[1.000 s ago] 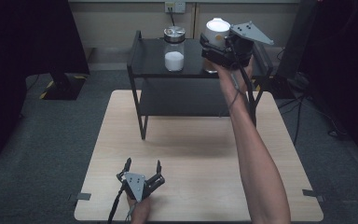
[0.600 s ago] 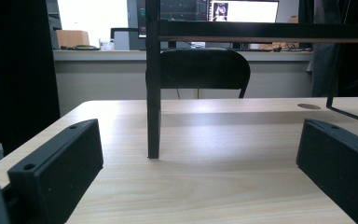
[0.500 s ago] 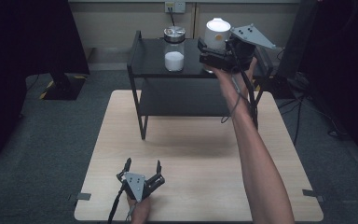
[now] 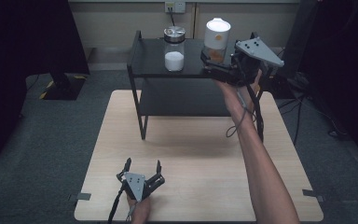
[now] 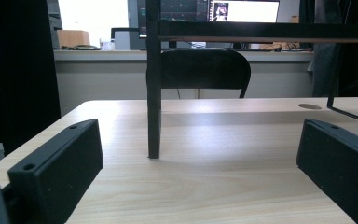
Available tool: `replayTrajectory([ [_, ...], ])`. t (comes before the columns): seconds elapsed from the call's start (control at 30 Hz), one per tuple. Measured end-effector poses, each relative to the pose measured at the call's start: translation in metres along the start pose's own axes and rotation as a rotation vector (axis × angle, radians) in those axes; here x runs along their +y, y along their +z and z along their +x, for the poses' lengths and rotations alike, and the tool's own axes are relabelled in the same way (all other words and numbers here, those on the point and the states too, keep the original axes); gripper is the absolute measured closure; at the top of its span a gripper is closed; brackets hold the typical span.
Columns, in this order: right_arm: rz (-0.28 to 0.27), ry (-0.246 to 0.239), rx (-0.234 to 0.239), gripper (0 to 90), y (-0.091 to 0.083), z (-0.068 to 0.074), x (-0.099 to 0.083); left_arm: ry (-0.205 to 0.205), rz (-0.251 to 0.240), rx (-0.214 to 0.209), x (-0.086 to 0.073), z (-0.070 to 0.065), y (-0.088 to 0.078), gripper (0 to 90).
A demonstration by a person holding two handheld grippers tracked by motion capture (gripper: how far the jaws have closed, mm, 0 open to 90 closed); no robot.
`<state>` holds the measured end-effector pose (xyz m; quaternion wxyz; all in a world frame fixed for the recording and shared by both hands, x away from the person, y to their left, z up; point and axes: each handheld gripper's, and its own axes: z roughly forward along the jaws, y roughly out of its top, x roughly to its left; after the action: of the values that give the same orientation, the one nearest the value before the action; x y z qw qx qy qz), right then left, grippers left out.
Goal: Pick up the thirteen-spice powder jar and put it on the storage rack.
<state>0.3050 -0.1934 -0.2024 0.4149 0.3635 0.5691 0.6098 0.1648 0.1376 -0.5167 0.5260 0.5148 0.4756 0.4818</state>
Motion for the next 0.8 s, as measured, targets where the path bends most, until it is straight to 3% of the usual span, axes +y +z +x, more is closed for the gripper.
replayTrajectory([
  [0.5,0.002,0.001,-0.019,0.0,-0.035,0.013,-0.038,-0.001,-0.002,-0.002,0.000,0.000,0.000,0.0],
  [0.8,0.000,-0.001,-0.006,0.0,-0.061,0.010,-0.057,-0.001,-0.002,-0.001,0.000,0.000,0.000,0.0],
])
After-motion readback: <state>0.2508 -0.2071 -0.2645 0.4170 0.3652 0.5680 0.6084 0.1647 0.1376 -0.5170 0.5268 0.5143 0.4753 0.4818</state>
